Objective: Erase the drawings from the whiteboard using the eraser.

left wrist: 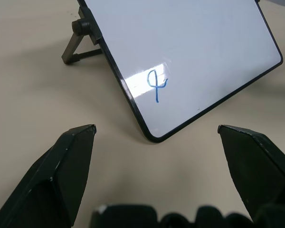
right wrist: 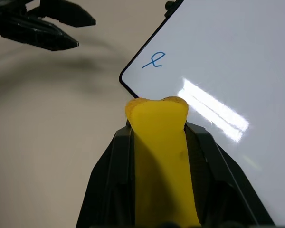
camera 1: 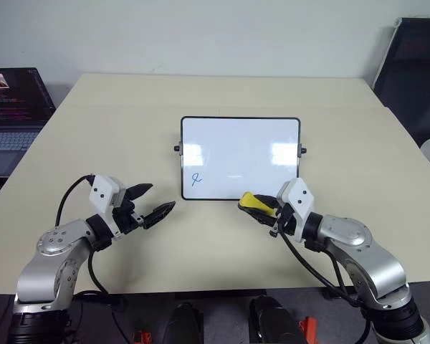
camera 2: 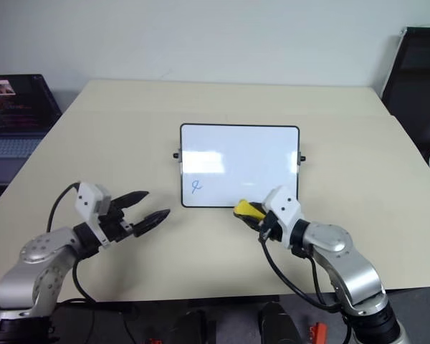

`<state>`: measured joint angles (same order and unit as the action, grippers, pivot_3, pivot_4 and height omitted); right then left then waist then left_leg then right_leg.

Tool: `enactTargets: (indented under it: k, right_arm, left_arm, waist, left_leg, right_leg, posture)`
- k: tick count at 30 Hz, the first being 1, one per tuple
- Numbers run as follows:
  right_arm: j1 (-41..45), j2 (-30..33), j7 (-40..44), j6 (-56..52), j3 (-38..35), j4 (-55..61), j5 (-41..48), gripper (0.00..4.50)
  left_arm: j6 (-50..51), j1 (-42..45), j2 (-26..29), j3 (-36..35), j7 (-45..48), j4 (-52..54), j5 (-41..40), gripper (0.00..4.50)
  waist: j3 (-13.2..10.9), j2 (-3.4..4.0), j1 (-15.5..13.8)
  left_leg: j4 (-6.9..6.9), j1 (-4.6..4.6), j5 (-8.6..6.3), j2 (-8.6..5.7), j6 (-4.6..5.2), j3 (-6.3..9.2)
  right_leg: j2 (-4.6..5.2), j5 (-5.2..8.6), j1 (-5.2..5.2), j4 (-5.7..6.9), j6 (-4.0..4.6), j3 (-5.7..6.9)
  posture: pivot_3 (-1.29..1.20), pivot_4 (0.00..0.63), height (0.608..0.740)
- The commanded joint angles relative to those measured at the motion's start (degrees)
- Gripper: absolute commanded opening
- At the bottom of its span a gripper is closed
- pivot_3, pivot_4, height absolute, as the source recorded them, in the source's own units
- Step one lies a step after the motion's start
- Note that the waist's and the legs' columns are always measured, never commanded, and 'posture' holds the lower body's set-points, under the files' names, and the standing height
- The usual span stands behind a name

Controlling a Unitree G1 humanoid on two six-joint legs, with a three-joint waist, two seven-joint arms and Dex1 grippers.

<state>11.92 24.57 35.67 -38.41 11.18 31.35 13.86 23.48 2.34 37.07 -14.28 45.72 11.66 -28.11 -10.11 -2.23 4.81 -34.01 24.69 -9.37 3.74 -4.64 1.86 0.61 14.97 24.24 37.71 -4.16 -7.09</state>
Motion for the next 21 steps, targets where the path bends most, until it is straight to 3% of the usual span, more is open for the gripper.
enactTargets:
  k: [1,12,21]
  right_arm:
    - [0.63,0.54,0.26,2.26,1.02,0.34,-0.59,1.11]
    - [11.87,-1.17,0.03,5.81,7.92,-7.19,-6.84,1.11]
    - [28.87,-10.52,-4.71,12.06,16.31,-28.35,-18.28,1.11]
  left_arm:
    - [-1.13,-1.11,-0.11,-1.10,-0.19,2.53,-0.42,4.50]
    - [-4.79,-3.80,0.79,-1.29,1.38,-0.50,1.76,4.50]
    - [-5.22,-1.62,1.00,0.58,3.17,-1.69,2.28,4.50]
  waist:
    - [0.00,0.00,0.01]
    - [0.01,-0.03,-0.01]
    - [0.01,-0.03,0.11]
  left_leg:
    - [0.00,0.00,0.00,0.00,0.00,0.00]
    - [-0.12,-0.01,0.01,0.00,0.00,0.00]
    - [-0.09,-0.01,0.01,0.04,0.00,0.01]
  right_leg:
    - [0.00,0.00,0.00,0.00,0.00,0.00]
    - [0.00,-0.04,-0.02,0.03,0.02,-0.01]
    - [-0.05,-0.05,0.01,0.08,0.02,0.02]
  posture:
    - [0.00,0.150,0.740]
    - [0.00,0.150,0.740]
    - [0.00,0.150,0.740]
